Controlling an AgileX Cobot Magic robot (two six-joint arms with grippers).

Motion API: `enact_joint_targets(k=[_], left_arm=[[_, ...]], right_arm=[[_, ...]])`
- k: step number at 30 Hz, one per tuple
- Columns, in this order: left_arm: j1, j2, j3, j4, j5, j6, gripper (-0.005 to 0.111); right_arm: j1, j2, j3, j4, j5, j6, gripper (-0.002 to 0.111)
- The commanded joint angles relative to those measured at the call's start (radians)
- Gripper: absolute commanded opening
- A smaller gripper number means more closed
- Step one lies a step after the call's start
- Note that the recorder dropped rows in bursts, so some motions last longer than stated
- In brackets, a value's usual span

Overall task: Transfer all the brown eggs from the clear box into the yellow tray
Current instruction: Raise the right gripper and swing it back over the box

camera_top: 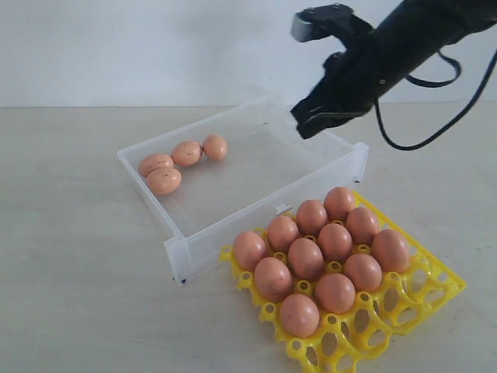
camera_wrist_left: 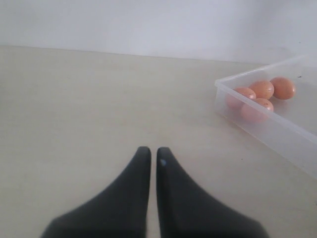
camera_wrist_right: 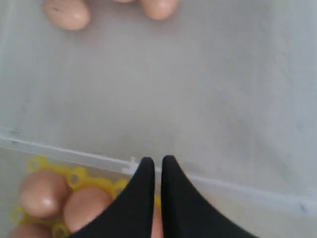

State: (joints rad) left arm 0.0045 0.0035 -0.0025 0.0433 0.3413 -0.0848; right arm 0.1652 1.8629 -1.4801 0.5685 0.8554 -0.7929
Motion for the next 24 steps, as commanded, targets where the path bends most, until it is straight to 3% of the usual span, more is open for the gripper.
enact_joint_targets(k=[1, 6, 9, 15, 18, 21, 24], left_arm=[[0.003, -0.003, 0.003, -0.003, -0.004, -0.001, 0.004], [0.003, -0.003, 0.003, -0.003, -0.004, -0.001, 0.004], [0.003, -0.003, 0.003, -0.003, -0.004, -0.001, 0.004], [0.003, -0.003, 0.003, -0.003, -0.004, -0.001, 0.004], [0.003, -0.003, 0.003, -0.003, -0.004, -0.001, 0.004], [0.003, -0.003, 0.003, -0.003, -0.004, -0.001, 0.004], [0.003, -0.003, 0.003, -0.003, -0.004, -0.001, 0.004]], right_arm=[[0.125, 0.035, -0.049, 0.241, 0.025, -0.360, 0.000], [0.275, 0.121, -0.059, 0.412, -0.034, -0.850, 0.000], [0.318, 0.176, -0.059, 0.412, -0.128, -0.959, 0.000], [0.329, 0.244, -0.059, 0.410, -0.272, -0.966, 0.000], [0.329, 0.253, -0.057, 0.403, -0.273, -0.922, 0.007], [0.329, 0.247, -0.057, 0.396, -0.213, -0.796, 0.016], [0.320, 0.213, -0.057, 0.277, -0.057, -0.657, 0.015]])
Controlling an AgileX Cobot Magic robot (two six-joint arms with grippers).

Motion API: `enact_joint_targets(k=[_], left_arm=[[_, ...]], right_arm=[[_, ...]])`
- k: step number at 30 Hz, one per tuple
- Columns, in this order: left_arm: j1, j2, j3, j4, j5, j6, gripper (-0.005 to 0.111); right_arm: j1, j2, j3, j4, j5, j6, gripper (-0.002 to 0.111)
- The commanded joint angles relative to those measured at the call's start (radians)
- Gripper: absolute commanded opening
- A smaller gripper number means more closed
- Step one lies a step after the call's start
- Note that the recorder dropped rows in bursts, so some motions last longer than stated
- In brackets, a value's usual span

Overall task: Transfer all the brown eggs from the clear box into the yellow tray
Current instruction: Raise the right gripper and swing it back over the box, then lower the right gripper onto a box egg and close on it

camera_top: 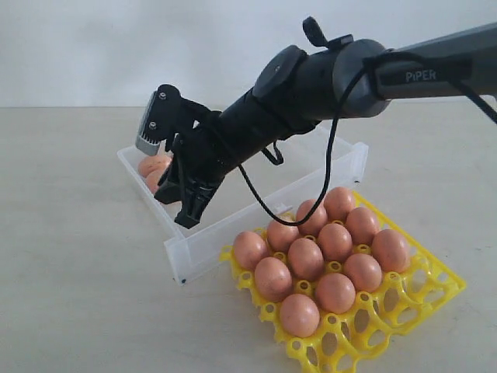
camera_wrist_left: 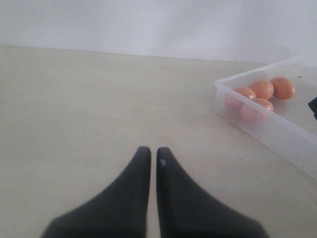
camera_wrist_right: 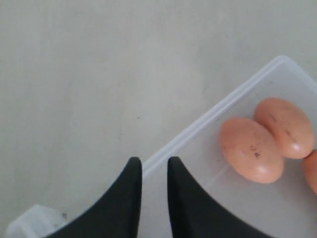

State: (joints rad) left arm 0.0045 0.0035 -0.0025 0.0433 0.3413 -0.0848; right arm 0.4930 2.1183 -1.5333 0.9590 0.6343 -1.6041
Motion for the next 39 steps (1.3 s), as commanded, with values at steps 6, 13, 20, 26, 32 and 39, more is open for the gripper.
enact_joint_targets(k=[6, 13, 20, 26, 32, 39], left_arm=[[0.003, -0.003, 0.003, -0.003, -0.004, -0.001, 0.004], [0.003, -0.003, 0.003, -0.003, -0.004, -0.001, 0.004], [0.003, -0.003, 0.003, -0.003, -0.004, -0.001, 0.004], [0.003, -0.003, 0.003, -0.003, -0.004, -0.001, 0.004], [0.003, -0.003, 0.003, -0.003, -0.004, -0.001, 0.004], [0.003, -0.003, 0.003, -0.003, -0.004, -0.001, 0.004]], right_arm=[[-0.071, -0.098, -0.004, -0.647, 0.240, 0.506, 0.000], [-0.210, -0.019, -0.094, -0.231, -0.123, 0.292, 0.000], [-0.314, 0.259, -0.448, 0.023, 0.222, 0.317, 0.000], [-0.279, 0.384, -0.618, -0.004, 0.064, 0.574, 0.000], [-0.237, 0.419, -0.662, -0.153, 0.014, 0.766, 0.025], [-0.229, 0.428, -0.672, -0.203, 0.051, 0.838, 0.050]])
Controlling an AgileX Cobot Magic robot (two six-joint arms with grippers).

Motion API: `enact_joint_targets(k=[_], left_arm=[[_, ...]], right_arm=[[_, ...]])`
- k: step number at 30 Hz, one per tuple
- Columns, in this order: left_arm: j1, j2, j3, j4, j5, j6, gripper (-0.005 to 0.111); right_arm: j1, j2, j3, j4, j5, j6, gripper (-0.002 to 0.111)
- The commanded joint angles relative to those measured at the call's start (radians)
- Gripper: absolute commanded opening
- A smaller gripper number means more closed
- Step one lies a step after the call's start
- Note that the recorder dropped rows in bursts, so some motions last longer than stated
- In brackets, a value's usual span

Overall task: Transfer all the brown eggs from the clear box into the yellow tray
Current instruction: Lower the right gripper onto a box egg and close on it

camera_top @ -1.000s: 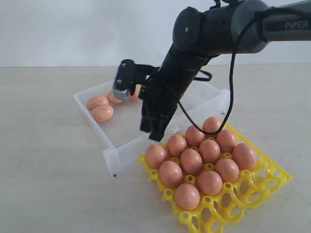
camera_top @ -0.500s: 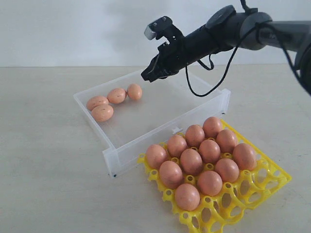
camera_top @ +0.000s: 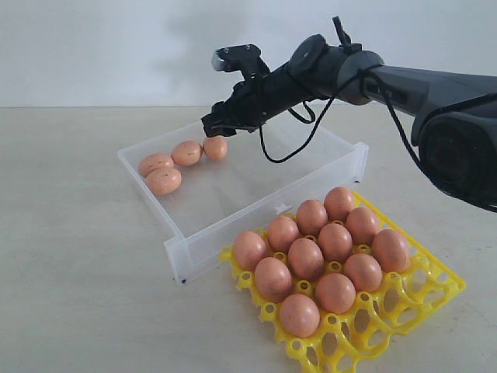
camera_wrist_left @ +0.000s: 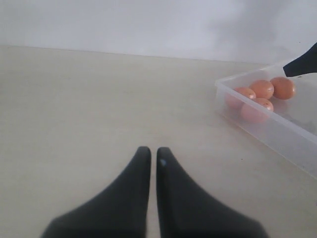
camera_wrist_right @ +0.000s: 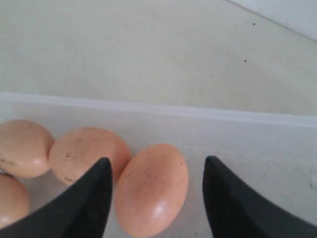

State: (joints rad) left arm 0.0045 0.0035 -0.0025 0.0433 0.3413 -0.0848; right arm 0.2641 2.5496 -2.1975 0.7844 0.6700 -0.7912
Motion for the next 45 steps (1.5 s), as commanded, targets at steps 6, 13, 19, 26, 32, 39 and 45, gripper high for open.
enact_joint_targets(k=[6, 13, 19, 26, 32, 39, 45], left_arm=[[0.003, -0.003, 0.003, -0.003, -0.004, -0.001, 0.004], [0.003, -0.003, 0.003, -0.003, -0.004, -0.001, 0.004], [0.003, -0.003, 0.003, -0.003, -0.004, -0.001, 0.004], [0.003, -0.003, 0.003, -0.003, -0.004, -0.001, 0.004], [0.003, -0.003, 0.003, -0.003, -0.004, -0.001, 0.004], [0.003, -0.003, 0.003, -0.003, -0.004, -0.001, 0.004], [0.003, -0.003, 0.003, -0.003, -0.004, -0.001, 0.004]], right_arm=[[0.001, 0.041, -0.008, -0.085, -0.022, 0.025, 0.050], [0.001, 0.044, -0.008, -0.091, -0.046, 0.023, 0.004], [0.001, 0.042, -0.008, -0.092, -0.005, 0.020, 0.000], [0.001, 0.010, -0.008, -0.095, 0.045, 0.024, 0.000], [-0.014, -0.015, 0.009, -0.095, 0.106, 0.065, 0.000], [-0.044, -0.082, 0.112, -0.113, 0.134, 0.049, 0.000], [-0.051, -0.084, 0.121, -0.192, 0.289, -0.021, 0.000]])
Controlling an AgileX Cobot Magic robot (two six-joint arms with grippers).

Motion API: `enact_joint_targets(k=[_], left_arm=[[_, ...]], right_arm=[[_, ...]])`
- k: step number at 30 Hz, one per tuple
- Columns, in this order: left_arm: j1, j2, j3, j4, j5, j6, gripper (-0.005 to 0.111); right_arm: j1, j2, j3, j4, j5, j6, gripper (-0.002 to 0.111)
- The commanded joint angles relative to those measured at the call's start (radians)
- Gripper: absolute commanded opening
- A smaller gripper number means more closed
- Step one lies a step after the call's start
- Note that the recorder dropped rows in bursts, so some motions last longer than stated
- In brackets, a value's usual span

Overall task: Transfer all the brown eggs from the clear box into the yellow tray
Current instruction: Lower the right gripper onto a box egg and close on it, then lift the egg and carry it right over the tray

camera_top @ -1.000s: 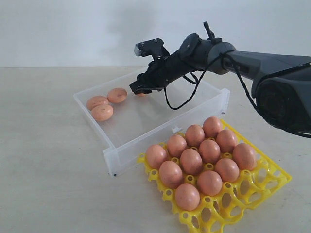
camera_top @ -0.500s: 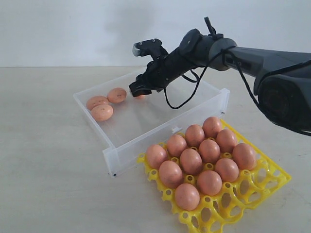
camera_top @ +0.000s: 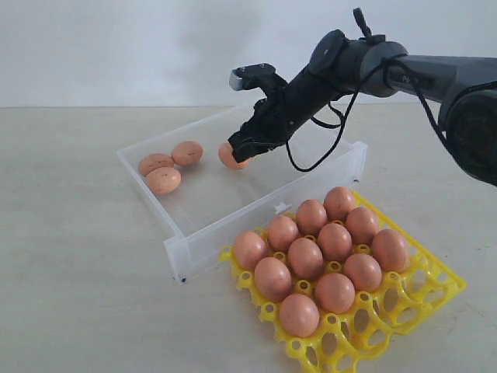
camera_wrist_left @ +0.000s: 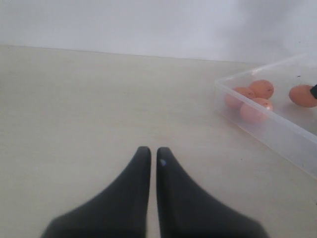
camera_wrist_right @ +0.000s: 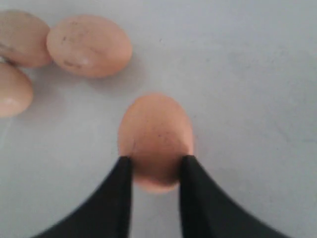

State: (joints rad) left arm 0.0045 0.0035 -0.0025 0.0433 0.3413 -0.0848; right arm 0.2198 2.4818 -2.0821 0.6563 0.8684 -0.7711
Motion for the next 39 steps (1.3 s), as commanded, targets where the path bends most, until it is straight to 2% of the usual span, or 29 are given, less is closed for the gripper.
enact_joint_targets(k=[1, 11, 13, 18, 20, 23, 28, 32, 39], left_arm=[[0.003, -0.003, 0.003, -0.003, -0.004, -0.001, 0.004], [0.003, -0.003, 0.003, -0.003, -0.004, -0.001, 0.004], [0.003, -0.003, 0.003, -0.003, -0.004, -0.001, 0.004], [0.003, -0.003, 0.003, -0.003, -0.004, -0.001, 0.004], [0.003, -0.003, 0.003, -0.003, -0.004, -0.001, 0.004], [0.003, -0.003, 0.003, -0.003, -0.004, -0.001, 0.004], [0.003, -0.003, 0.003, -0.003, -0.004, -0.001, 0.004], [0.003, -0.003, 0.003, -0.003, -0.004, -0.001, 0.004], [0.003, -0.003, 0.003, -0.003, -0.004, -0.001, 0.004]], right_arm=[[-0.007, -0.016, 0.006, -0.087, 0.105, -0.041, 0.000], [-0.012, -0.016, 0.006, -0.115, -0.012, -0.046, 0.002], [-0.012, -0.016, 0.006, -0.081, -0.019, -0.046, 0.012], [-0.012, -0.016, 0.006, 0.094, -0.088, -0.074, 0.053], [-0.012, -0.016, 0.006, 0.177, -0.119, -0.053, 0.058], [-0.012, -0.016, 0.006, 0.276, -0.164, -0.023, 0.058], [-0.012, -0.016, 0.006, 0.277, -0.166, -0.210, 0.058], [-0.007, -0.016, 0.006, 0.284, -0.168, -0.016, 0.058], [0.040, 0.025, 0.006, 0.277, -0.286, -0.028, 0.058]])
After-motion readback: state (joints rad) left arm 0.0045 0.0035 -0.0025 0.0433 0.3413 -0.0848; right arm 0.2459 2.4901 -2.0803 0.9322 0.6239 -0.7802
